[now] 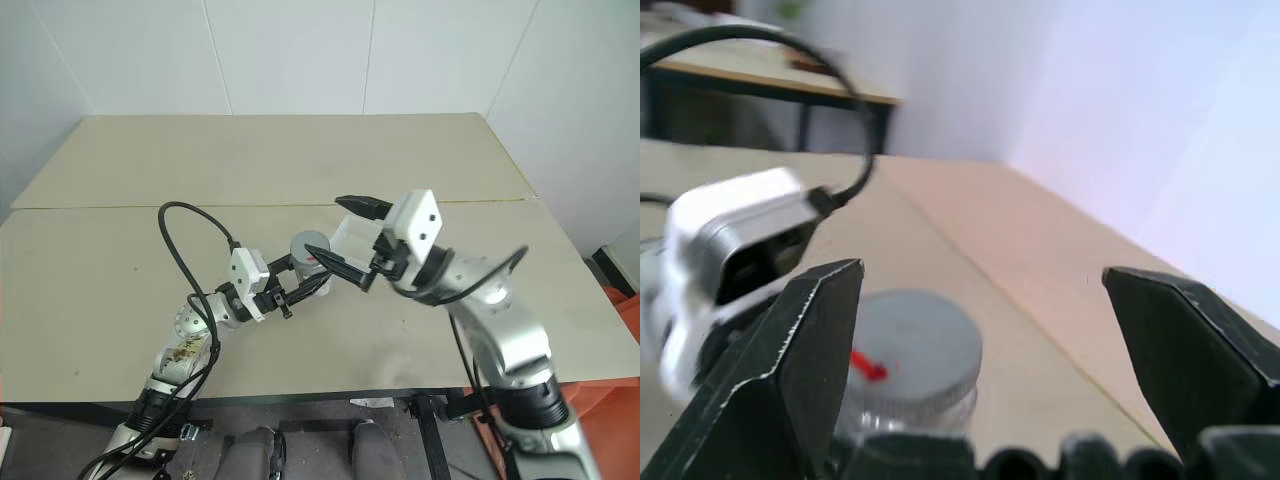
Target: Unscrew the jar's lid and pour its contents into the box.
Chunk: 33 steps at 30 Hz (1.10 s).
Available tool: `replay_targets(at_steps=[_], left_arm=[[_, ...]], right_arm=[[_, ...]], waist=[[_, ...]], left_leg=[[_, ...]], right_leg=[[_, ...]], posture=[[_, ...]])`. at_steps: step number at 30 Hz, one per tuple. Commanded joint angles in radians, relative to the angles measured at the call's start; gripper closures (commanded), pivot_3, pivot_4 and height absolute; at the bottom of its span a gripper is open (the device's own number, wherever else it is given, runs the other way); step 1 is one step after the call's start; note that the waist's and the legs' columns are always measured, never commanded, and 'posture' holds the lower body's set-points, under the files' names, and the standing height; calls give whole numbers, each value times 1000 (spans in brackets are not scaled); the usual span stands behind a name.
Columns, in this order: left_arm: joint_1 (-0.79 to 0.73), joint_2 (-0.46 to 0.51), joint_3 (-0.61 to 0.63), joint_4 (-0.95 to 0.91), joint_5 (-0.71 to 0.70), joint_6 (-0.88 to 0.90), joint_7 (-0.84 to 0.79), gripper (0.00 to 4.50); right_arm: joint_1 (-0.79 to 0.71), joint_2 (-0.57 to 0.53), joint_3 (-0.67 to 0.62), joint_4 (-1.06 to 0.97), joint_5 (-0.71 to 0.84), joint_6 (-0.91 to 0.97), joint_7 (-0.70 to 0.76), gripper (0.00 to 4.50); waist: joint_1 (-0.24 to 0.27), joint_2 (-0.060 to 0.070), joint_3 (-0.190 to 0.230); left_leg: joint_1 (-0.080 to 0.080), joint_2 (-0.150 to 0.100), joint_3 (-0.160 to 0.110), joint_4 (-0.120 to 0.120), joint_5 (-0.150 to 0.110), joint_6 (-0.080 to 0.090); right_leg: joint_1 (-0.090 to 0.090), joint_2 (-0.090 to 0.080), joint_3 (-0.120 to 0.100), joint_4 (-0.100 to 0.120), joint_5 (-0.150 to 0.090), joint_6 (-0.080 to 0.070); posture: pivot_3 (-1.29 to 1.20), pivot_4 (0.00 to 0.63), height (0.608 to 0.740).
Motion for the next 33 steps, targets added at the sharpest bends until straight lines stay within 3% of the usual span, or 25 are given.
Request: replay_targets(at_steps=[1,7,12,33], left_arm=[[-49,-10,15,36,28,-58,29,2553],[-97,-26,11,107,43,-90,42,2553],[-104,-25,18,101,27,-87,32,2553],[-68,-14,21,70,25,-72,33,2553]], right_arm=[[26,78,33,-153,-71,114,-189,56],[41,153,127,-169,-169,166,-259,56],[62,233,127,-89,-203,115,-280,56],[55,308,167,43,-311,-25,-203,56]], waist=[[0,0,0],[0,0,0],[-3,0,0],[-3,0,0]], left_leg=[[0,0,0,0,0,0],[-1,0,0,1,0,0],[-1,0,0,-1,0,0],[-1,0,0,-1,0,0]], right_leg=[[0,0,0,0,0,0],[1,0,0,-2,1,0],[0,0,0,-3,1,0],[1,0,0,-3,0,1]], posture=[[0,150,740],[0,150,740],[0,150,740],[0,150,740]])
